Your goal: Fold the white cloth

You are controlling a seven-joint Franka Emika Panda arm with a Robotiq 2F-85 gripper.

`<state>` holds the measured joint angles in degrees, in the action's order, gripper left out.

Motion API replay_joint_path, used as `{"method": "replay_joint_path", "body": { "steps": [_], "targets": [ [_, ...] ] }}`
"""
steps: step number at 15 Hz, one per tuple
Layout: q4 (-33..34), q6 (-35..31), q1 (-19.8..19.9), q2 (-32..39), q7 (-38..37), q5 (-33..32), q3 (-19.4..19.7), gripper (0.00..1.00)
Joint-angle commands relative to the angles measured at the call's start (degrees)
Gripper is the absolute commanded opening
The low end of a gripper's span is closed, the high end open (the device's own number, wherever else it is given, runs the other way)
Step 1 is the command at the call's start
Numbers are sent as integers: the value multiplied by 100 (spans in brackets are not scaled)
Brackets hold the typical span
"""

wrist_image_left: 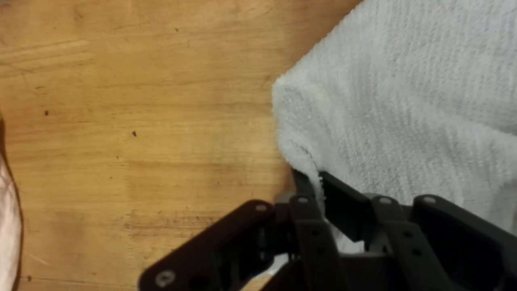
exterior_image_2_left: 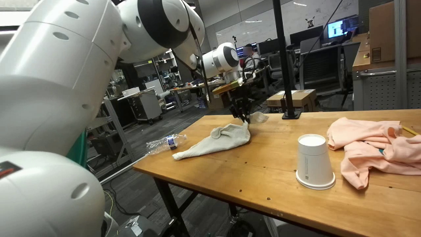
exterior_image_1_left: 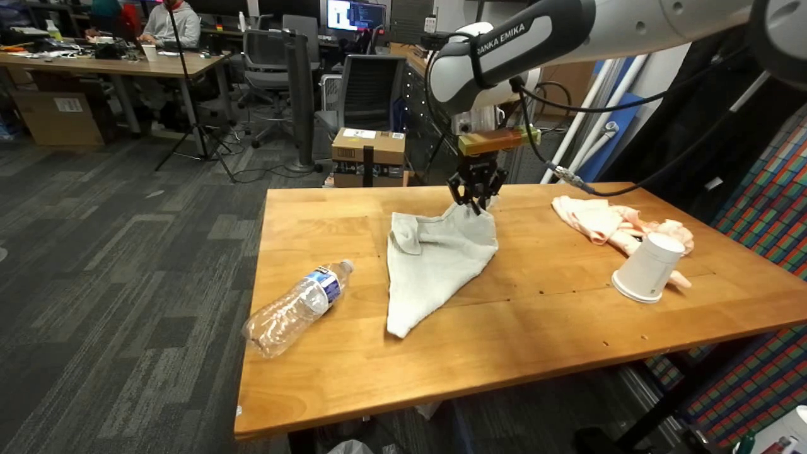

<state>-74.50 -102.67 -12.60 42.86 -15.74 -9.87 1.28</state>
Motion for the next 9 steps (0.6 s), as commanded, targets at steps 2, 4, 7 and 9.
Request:
{"method": "replay_joint_path", "body": {
  "steps": [2,4,7,9],
  "targets": [
    [-1598,-114,-417,-1463,-671,-248,-70,3],
    [-2135,-90,-615,-1933,-972,-310,-190,3],
    [-2785,-32,-918,-2470,-1522,-374,-492,3],
    [-3041,18,-1076,-2609,-1848,-275,-767,4]
  ]
}}
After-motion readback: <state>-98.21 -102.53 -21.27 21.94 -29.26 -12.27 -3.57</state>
